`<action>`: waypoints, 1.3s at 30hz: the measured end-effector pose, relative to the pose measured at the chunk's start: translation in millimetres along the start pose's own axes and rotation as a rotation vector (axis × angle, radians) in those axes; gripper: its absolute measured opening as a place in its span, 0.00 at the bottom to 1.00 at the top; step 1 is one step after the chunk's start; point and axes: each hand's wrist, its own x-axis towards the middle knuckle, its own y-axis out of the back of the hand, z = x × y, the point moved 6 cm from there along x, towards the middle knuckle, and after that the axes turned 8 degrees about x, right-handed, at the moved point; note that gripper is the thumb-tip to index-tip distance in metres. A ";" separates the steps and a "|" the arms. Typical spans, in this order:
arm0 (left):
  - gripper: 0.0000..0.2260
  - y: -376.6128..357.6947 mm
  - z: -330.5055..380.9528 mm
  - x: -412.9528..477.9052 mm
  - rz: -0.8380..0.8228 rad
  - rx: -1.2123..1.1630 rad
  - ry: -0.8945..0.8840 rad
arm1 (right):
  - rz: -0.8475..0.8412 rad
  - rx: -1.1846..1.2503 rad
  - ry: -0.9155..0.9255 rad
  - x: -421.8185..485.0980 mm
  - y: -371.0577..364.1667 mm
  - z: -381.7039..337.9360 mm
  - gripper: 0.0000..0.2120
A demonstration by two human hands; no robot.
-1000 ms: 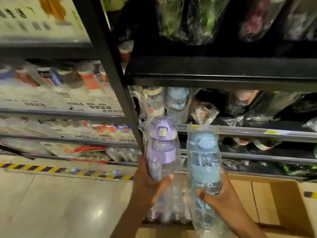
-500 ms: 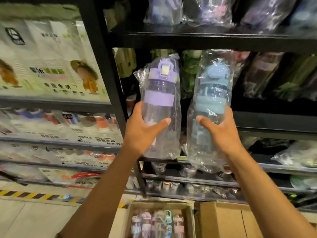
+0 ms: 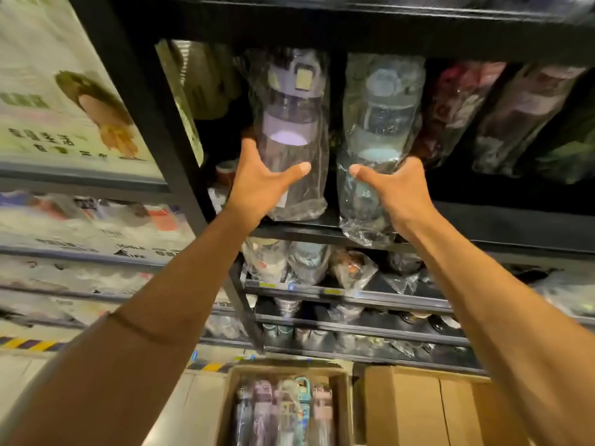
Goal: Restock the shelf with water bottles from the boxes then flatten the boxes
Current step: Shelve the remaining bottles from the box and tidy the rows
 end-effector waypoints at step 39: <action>0.34 -12.7 -26.1 14.6 0.017 0.099 0.015 | -0.064 -0.242 -0.153 13.9 8.3 4.8 0.34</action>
